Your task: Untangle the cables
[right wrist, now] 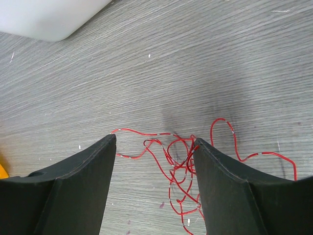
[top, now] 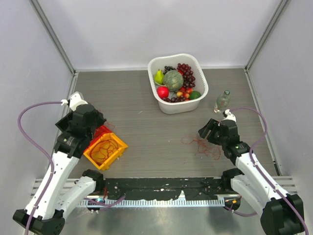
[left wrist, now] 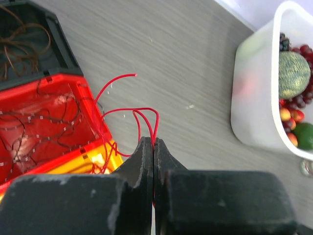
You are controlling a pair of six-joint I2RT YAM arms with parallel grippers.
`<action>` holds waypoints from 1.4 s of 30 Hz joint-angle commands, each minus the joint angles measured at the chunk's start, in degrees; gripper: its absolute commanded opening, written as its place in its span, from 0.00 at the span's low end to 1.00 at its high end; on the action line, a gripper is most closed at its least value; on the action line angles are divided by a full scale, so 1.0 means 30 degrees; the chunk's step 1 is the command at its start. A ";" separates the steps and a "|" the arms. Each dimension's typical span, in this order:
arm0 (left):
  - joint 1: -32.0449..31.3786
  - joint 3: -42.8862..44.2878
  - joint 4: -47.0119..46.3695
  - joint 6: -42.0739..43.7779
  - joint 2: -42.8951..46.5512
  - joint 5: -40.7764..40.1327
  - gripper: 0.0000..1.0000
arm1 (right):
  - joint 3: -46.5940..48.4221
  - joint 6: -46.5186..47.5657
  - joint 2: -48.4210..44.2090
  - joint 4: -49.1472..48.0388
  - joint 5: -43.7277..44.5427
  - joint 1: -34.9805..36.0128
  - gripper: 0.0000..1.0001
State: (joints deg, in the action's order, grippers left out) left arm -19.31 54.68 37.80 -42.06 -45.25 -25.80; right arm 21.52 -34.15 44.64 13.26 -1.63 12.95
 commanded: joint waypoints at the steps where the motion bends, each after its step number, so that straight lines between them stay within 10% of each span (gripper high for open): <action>1: 0.0138 0.1024 0.2981 -0.2058 0.1867 0.2036 0.00 | -0.0024 0.0251 -0.0144 -0.0815 -0.0365 -0.0068 0.69; 11: 0.0138 -0.3836 0.6911 -0.8182 0.4421 0.1336 0.00 | -0.0024 0.0280 0.0120 -0.0903 -0.0658 -0.0039 0.68; 25: 0.0109 -0.6358 0.4540 -0.8771 0.2343 0.1539 0.01 | -0.0083 0.0221 -0.0145 -0.0786 -0.0716 -0.0039 0.68; 37: 0.0138 -0.3639 0.5653 -0.5731 0.3833 0.0191 0.76 | -0.0112 0.0250 0.0030 -0.0961 -0.0718 -0.0039 0.68; 42: 0.0167 -0.2611 0.3576 -0.2186 0.4624 0.2327 0.87 | 0.0151 0.0426 0.0470 -0.0933 -0.0922 -0.0039 0.69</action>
State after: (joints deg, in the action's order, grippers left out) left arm -19.09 43.72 54.02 -58.59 -32.60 -22.17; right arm 21.17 -34.09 45.34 12.82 -3.70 12.95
